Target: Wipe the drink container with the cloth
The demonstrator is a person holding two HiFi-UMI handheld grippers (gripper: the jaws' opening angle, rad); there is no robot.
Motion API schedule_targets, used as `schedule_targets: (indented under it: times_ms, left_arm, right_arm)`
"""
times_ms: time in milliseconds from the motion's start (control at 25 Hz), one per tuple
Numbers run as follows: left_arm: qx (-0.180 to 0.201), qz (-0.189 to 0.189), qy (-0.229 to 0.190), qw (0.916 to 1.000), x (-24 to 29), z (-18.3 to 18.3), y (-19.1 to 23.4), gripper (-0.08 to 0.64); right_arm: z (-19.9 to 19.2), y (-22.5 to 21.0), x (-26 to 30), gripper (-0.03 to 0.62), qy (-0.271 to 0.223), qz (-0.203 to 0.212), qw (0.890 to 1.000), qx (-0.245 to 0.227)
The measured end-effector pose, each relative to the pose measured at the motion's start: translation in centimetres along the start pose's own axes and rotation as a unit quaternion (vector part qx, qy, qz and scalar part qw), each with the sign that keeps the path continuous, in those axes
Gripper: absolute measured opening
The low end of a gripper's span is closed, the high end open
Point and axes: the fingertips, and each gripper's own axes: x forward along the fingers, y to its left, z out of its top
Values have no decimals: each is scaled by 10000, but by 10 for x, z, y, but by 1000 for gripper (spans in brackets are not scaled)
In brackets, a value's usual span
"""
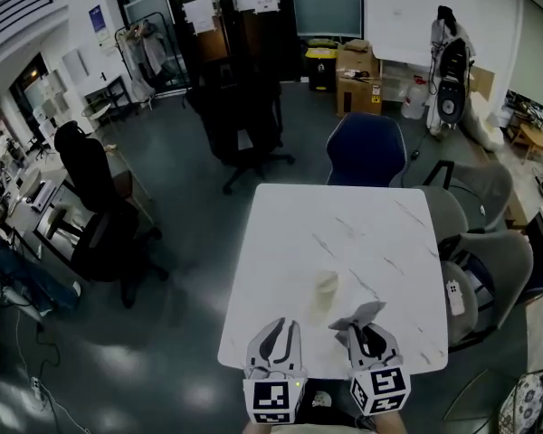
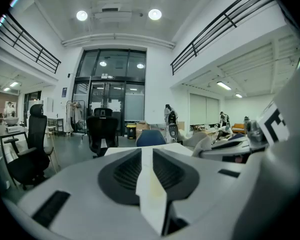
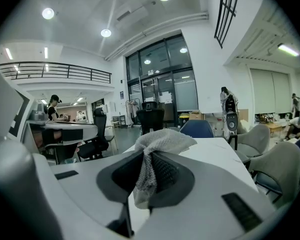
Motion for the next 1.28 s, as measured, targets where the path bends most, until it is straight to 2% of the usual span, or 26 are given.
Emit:
schedule_targets:
  times_ms: [120,240,400,680,840,1280]
  left_arm:
    - [-13,-137,5,9999,17,1,1,46]
    - [14,-366,89,9993,37,-1,1,120]
    - [-2,-743,194,9970,63,-5,-3,146]
    - [81,-1599,378,9864,94,-10,-22,230]
    - [73,-1971,590,9786,108,-17,-29,246]
    - [160,-2441,777,9665,137,-25,-36,256]
  right_arm:
    - [-1,-4,12,46,87,-31,10000,-22]
    - [-2,-9,24,46,171,-113,9998,-31]
    - [0,-14,43,46,279,-129,9995,-67]
    - [-4,-20,68,46,556,-38,9984,-99]
    - [-7,-15,76,46,726,99,9971,-206]
    - [-25,-7,96,46,1092,327,9929,-337]
